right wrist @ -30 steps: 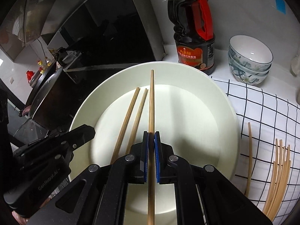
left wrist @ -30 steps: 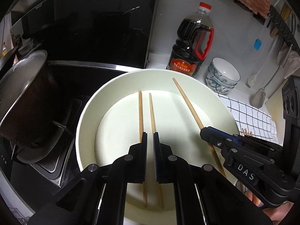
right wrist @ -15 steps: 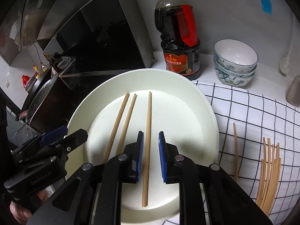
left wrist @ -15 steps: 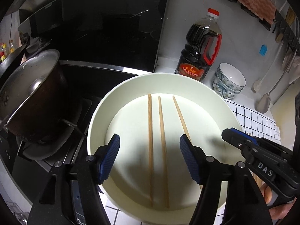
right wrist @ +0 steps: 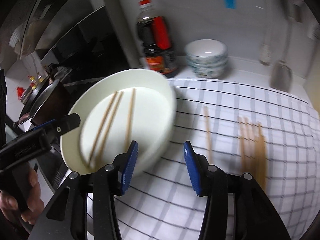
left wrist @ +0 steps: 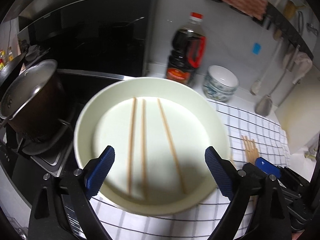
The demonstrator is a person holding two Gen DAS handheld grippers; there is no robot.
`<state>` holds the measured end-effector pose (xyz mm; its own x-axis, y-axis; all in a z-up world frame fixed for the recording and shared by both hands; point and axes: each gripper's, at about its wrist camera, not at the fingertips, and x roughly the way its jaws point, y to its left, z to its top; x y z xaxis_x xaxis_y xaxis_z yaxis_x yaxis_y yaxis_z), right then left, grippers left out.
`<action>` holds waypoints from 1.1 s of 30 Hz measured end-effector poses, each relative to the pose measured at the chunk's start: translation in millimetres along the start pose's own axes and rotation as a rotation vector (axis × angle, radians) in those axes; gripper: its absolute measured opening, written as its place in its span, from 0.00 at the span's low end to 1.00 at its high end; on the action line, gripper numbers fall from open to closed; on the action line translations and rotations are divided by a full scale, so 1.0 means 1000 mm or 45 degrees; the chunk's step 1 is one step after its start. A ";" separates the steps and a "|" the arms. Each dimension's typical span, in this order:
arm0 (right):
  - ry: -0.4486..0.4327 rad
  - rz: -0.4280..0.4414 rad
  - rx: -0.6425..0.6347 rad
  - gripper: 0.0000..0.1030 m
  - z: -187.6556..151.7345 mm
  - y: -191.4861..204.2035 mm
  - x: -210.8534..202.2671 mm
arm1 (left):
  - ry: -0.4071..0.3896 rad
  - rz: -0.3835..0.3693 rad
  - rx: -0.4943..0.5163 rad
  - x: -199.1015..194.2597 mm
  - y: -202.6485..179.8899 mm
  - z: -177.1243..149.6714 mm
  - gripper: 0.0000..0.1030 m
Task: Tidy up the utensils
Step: 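Move both open grippers back to the remaining chopstick bundle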
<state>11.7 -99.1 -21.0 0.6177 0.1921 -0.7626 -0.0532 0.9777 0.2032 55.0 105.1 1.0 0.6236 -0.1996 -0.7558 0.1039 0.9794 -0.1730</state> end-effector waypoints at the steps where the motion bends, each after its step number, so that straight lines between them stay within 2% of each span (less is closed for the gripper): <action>1: -0.006 -0.010 0.010 0.48 -0.004 -0.007 -0.005 | -0.001 -0.015 0.008 -0.001 -0.007 -0.002 0.88; 8: -0.009 -0.162 0.113 0.50 -0.044 -0.072 -0.046 | -0.004 -0.113 0.112 -0.010 -0.065 -0.023 0.89; 16: 0.006 -0.271 0.217 0.50 -0.075 -0.130 -0.061 | 0.043 -0.176 0.212 0.001 -0.125 -0.047 0.92; 23: 0.046 -0.297 0.260 0.50 -0.094 -0.160 -0.043 | 0.113 -0.111 0.262 0.036 -0.156 -0.075 0.92; 33: 0.093 -0.309 0.202 0.50 -0.100 -0.172 -0.007 | 0.173 0.020 0.284 0.087 -0.167 -0.098 0.92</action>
<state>-62.1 -260.1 -111.6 0.5391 -0.0345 -0.8415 0.2160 0.9714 0.0985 16.3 -78.8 -97.6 0.5185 -0.1714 -0.8377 0.2728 0.9617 -0.0280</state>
